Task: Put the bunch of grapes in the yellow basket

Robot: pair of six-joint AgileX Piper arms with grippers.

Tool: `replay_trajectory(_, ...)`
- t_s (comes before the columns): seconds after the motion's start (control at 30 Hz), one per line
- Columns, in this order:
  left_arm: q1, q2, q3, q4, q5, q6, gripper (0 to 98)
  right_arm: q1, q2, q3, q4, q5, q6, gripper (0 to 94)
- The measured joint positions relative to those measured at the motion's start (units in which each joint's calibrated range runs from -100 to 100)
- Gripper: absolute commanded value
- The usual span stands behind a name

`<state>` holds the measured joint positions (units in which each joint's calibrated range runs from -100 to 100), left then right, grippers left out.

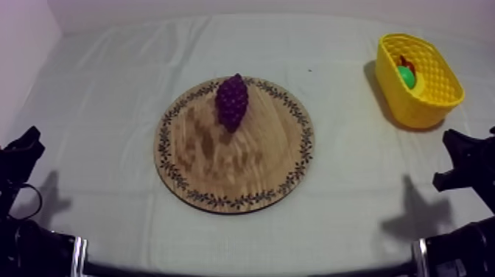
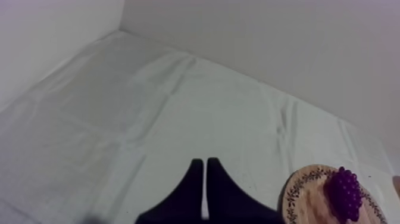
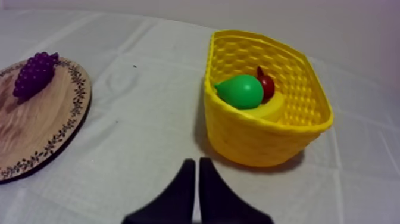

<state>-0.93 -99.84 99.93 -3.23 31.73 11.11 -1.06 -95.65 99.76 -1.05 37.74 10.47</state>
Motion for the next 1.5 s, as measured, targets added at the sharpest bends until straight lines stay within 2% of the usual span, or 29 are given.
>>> replay_trajectory(0.77, 0.0, 0.0, 0.0, 0.0, 0.0, 0.0, 0.0, -0.5, 0.0, 0.0, 0.0, 0.0, -0.09, 0.8)
replay_trajectory(1.17, 0.0, 0.0, 0.0, 0.0, 0.0, 0.0, 0.0, -9.79, -0.06, 0.0, -0.14, 0.0, -2.04, 5.8)
replay_trajectory(1.5, 0.0, 0.0, 0.0, 0.0, 0.0, 0.0, 0.0, -13.45, -0.06, 0.0, -0.39, 0.0, -3.66, 0.6)
